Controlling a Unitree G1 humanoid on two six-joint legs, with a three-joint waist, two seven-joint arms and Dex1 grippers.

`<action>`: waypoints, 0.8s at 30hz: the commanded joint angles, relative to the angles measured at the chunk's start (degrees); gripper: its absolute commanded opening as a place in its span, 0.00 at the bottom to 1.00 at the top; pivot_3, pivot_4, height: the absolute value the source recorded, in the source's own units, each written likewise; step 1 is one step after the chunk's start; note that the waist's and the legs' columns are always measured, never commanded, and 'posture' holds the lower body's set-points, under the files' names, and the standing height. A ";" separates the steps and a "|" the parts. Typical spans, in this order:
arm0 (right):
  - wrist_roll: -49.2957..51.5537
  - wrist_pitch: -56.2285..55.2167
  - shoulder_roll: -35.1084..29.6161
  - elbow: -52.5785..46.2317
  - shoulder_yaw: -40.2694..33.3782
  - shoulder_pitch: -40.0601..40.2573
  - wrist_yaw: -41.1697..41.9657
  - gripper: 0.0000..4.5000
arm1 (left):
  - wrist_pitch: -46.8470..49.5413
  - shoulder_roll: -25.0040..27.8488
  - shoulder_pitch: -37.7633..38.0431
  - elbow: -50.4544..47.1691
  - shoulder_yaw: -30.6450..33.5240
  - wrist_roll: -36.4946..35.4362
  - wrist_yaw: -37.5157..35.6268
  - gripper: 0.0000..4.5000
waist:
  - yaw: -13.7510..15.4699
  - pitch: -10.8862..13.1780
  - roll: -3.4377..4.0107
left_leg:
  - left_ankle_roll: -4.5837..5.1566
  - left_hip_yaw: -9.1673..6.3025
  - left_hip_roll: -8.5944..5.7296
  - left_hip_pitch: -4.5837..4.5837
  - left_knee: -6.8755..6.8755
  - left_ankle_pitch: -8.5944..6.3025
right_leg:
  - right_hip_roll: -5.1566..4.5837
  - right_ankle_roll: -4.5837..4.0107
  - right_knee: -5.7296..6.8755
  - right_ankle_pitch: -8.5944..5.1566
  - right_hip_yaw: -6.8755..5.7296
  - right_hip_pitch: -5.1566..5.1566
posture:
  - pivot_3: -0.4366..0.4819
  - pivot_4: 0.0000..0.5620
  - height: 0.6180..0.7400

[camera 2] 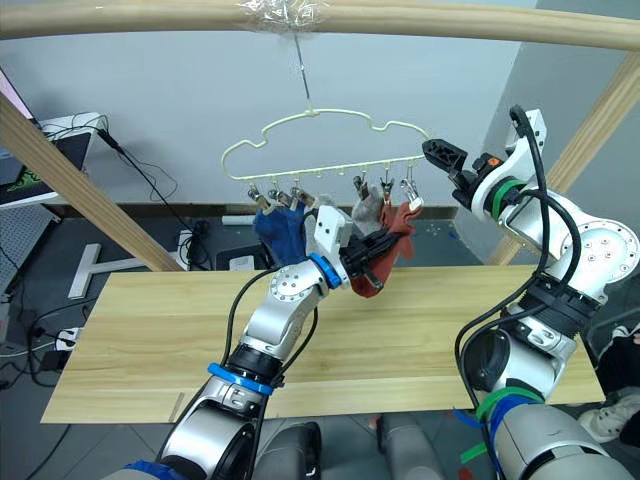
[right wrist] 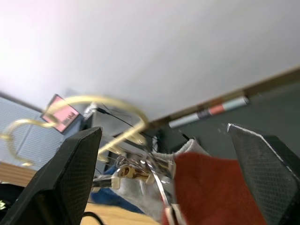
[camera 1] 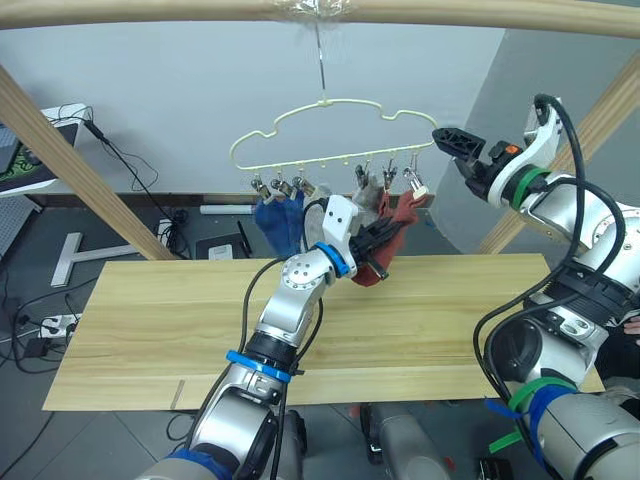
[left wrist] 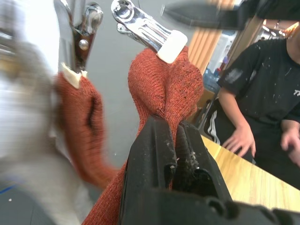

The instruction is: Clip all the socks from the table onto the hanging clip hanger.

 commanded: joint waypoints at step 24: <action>-11.85 -27.84 -24.75 -24.92 30.35 31.02 33.14 1.00 | 2.89 0.54 1.22 2.00 1.78 0.96 1.42 0.67 | 0.08 0.00 -0.01 | -0.01 0.19 -0.10 0.28 0.06 0.01 | 0.17 0.10 0.00 -0.01 0.03 0.18 | 0.36 0.35 1.00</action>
